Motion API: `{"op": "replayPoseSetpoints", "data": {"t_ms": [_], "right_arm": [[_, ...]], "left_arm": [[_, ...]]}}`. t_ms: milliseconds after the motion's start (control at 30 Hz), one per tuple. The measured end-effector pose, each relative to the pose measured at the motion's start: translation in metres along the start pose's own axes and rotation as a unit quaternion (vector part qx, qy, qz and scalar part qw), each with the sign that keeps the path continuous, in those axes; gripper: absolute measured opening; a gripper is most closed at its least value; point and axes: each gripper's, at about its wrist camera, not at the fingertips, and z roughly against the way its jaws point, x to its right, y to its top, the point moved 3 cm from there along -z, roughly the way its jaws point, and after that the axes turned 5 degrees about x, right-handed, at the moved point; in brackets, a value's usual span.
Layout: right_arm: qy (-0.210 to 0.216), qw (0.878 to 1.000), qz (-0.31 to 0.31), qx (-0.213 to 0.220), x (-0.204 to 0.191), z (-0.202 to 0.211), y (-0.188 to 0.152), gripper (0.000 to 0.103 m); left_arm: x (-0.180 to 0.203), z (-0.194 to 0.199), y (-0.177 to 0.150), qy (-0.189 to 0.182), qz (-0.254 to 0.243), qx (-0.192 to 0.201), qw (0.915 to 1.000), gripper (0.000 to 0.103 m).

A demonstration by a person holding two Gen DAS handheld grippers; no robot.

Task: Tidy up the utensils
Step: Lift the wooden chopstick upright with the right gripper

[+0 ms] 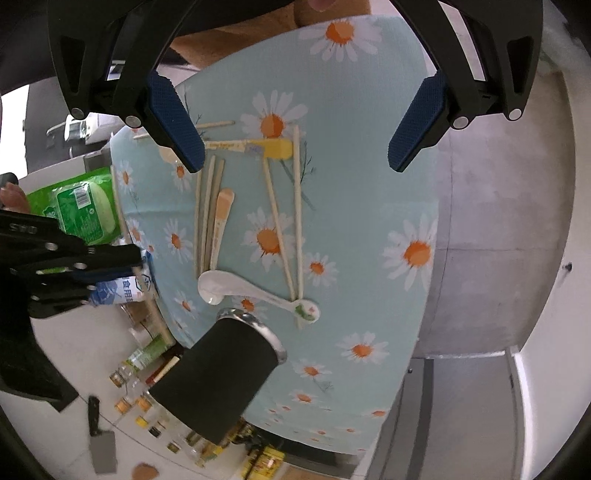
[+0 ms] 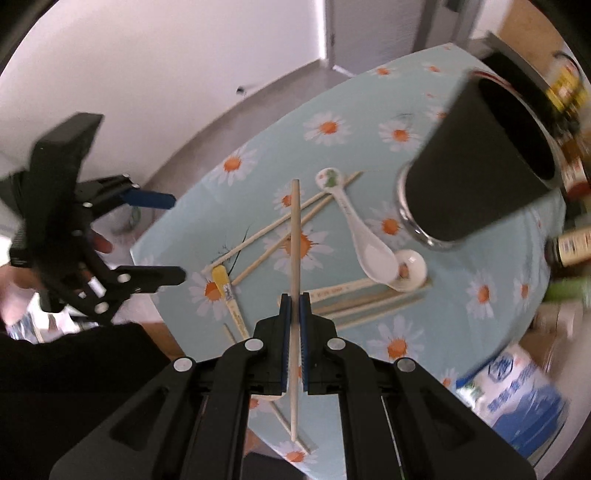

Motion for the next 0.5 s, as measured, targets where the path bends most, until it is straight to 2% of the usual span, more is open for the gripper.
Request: {"op": "replayPoseSetpoints", "data": {"t_ms": [167, 300, 433, 500], "right_arm": [[0.02, 0.997, -0.055, 0.047, 0.01, 0.026, -0.021, 0.006], [0.042, 0.99, -0.102, 0.083, 0.029, 0.041, -0.04, 0.006], [0.05, 0.984, -0.136, 0.102, 0.045, 0.048, -0.062, 0.006], [0.057, 0.98, -0.155, 0.114, 0.055, 0.051, -0.072, 0.006]], "left_arm": [[0.014, -0.016, 0.022, 0.013, -0.03, -0.022, 0.9992, 0.095], [0.028, -0.036, 0.041, 0.011, -0.051, -0.047, 0.9976, 0.086], [0.048, -0.054, 0.058, 0.016, -0.093, -0.068, 0.9932, 0.085], [0.062, -0.062, 0.065, 0.018, -0.124, -0.075, 0.9894, 0.076]]}}
